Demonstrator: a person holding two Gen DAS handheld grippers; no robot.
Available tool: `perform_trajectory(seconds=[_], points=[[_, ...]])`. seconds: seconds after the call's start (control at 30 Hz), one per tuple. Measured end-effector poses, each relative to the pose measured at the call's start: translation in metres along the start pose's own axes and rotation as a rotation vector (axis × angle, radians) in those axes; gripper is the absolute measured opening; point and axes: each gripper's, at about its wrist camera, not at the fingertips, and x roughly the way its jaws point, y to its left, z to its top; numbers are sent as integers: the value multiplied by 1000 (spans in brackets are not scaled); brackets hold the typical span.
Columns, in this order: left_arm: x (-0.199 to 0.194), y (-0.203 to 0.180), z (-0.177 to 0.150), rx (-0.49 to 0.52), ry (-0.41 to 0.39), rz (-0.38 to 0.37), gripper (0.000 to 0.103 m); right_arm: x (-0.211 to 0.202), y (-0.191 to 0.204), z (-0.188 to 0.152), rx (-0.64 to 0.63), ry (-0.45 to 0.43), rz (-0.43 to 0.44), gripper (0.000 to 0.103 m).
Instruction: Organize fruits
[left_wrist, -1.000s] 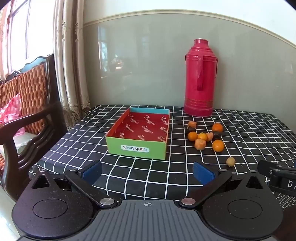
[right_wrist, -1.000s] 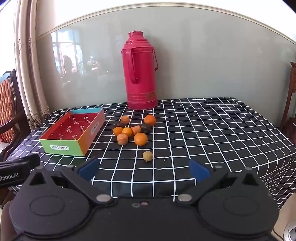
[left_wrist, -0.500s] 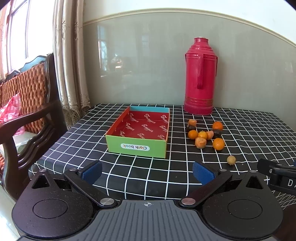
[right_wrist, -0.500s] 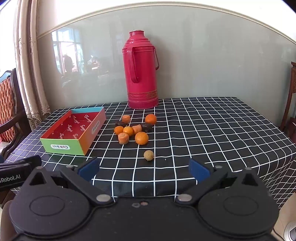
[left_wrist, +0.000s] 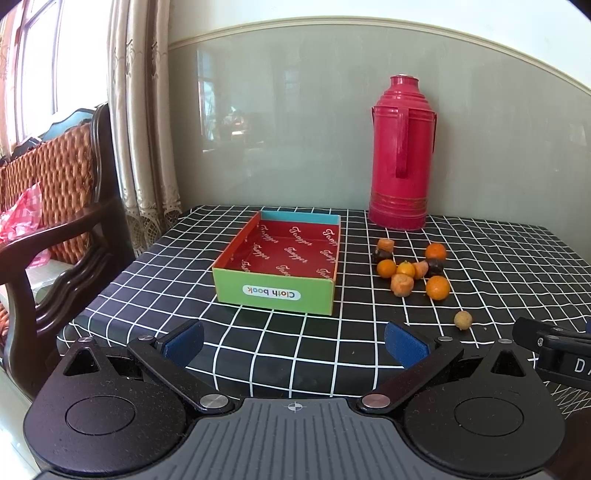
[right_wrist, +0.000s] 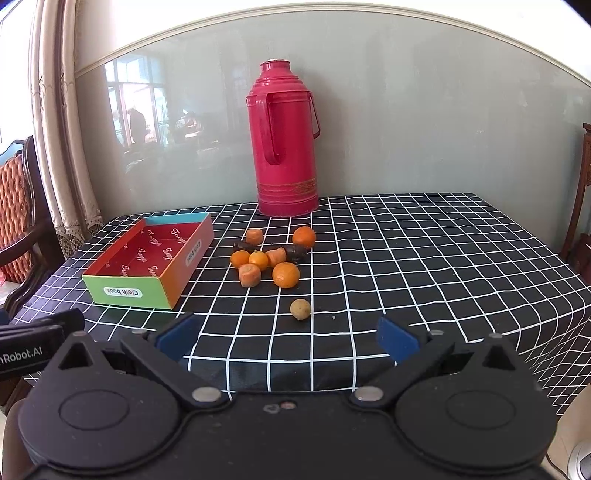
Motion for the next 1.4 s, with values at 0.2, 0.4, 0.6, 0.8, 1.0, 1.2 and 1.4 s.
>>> perform_trajectory(seconds=[0.2,0.4,0.6,0.8,1.0,1.2,1.4], points=[[0,1,0,0,-1,0,103,0,0,0,-1,1,2,97],[1,1,0,-1,0,1,103,1,1,-1,-3,1,1,97],[1,1,0,-1,-1,1,103,0,1,-2,2,1,0,97],[1,1,-1,-1,-2,0,103,0,0,-3,-3,1,-4,97],[1,1,-1,2,-2,-1,103,0,0,-2,0,2,-5,97],[1,1,-1,3,-2,0,103,0,0,-2,3,2,-10,97],[2,-1,-2,20,-7,1,103,1,-1,-2,5,2,-19,97]])
